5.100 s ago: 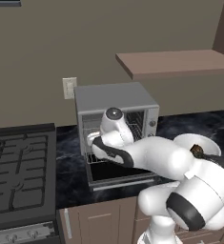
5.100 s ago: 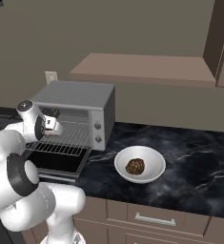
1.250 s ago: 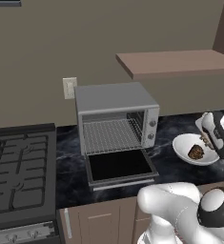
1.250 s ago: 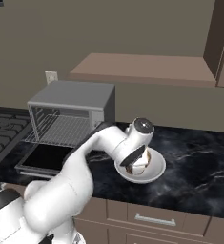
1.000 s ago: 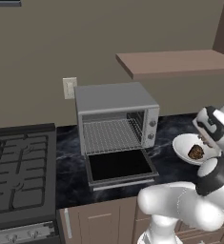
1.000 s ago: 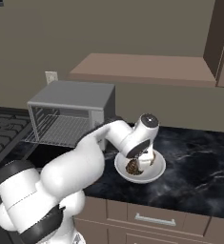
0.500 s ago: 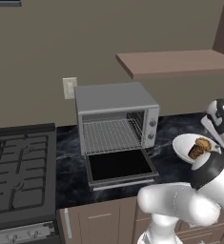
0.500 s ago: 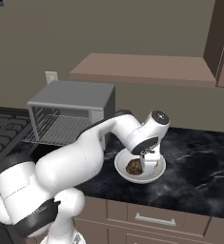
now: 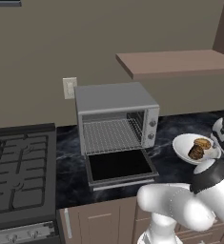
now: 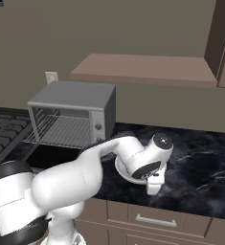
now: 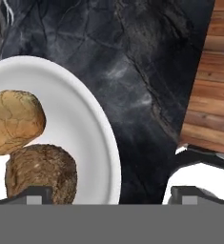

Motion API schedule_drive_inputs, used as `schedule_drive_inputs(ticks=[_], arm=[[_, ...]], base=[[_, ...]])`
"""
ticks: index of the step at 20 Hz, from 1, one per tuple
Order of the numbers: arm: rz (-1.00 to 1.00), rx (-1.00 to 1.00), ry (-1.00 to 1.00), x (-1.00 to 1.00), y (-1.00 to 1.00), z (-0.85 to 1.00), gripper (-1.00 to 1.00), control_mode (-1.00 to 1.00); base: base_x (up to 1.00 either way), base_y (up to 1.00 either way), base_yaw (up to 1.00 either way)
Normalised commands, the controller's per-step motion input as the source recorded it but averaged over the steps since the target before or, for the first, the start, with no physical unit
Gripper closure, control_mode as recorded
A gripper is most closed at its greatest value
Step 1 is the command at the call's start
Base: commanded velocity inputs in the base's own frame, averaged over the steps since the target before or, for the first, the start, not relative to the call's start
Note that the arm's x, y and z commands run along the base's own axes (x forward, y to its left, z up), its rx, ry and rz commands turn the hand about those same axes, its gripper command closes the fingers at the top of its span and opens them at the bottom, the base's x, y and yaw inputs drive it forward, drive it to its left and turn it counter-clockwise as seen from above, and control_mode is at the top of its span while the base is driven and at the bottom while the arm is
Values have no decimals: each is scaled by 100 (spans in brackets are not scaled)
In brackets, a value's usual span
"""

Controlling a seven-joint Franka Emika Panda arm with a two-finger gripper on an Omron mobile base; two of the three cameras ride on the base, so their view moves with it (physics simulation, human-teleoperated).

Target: Pick up the heated bread from the toaster oven and place it in the bowl. Then move the bread bowl to the dining counter.

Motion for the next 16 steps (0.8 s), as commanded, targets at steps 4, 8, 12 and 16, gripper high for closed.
schedule_drive_inputs(ticks=[4,8,12,16], arm=[[0,0,0,26,-28,-48,-100,-100],[0,0,0,25,-16,-25,-100,-100],[0,0,0,16,0,-16,-100,-100],[0,0,0,18,0,-14,100,-100]], base=[[0,0,0],[0,0,0],[0,0,0],[0,0,0]])
